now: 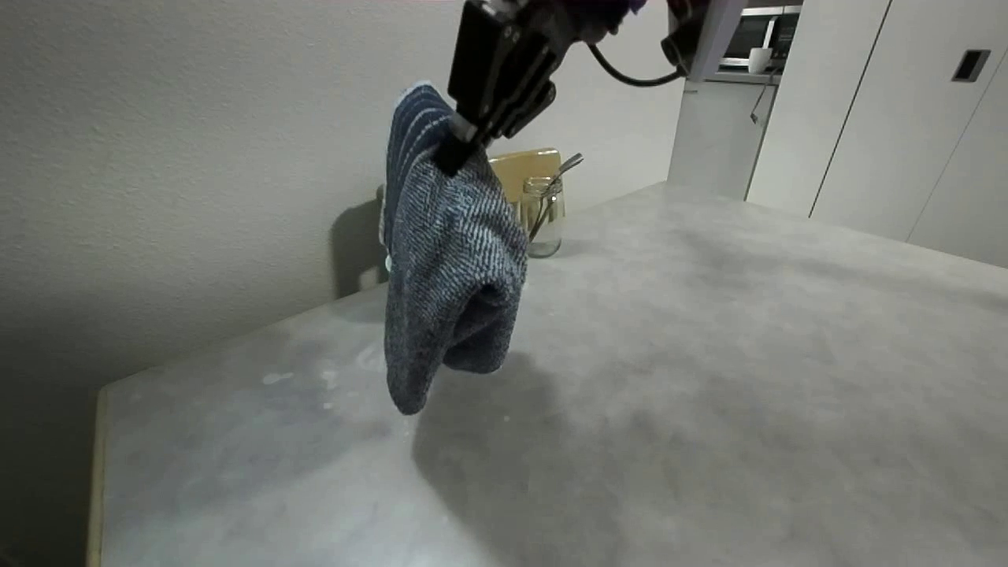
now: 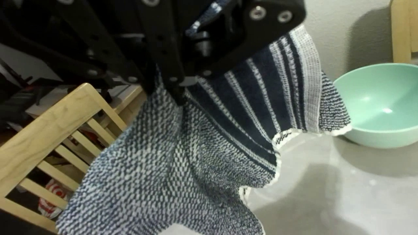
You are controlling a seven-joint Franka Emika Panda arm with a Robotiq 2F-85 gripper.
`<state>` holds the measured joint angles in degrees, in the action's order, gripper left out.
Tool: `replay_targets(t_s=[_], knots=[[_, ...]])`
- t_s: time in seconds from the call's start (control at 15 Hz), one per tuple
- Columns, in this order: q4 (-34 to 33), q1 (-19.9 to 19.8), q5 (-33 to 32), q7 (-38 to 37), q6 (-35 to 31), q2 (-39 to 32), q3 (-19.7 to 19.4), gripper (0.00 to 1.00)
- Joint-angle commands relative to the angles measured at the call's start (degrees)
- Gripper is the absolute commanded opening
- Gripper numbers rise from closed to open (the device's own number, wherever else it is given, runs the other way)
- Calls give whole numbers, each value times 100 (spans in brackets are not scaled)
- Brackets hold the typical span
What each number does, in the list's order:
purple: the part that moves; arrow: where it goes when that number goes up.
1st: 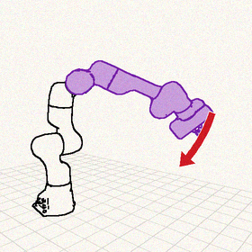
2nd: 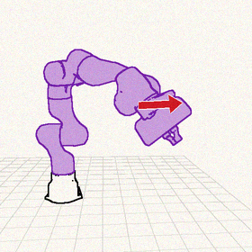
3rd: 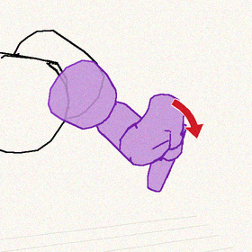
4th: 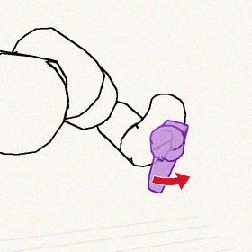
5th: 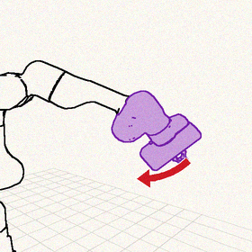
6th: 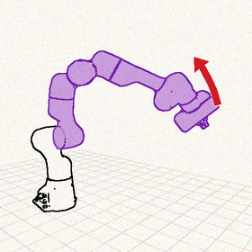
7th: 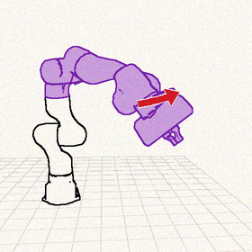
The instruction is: Unfold the towel once, fold the towel once, flip it over, unfold the towel once
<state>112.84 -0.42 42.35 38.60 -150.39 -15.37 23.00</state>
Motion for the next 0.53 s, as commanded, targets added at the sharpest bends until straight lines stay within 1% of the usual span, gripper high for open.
replay_targets(t_s=[0.0,0.2,0.33,0.47], knots=[[634,-267,1468,1449,208,261,10,2],[978,-258,1536,2413,1252,123,-525,2],[1314,-282,1425,2679,1794,88,-924,2],[1677,-265,1281,2614,2078,101,-1327,2]])
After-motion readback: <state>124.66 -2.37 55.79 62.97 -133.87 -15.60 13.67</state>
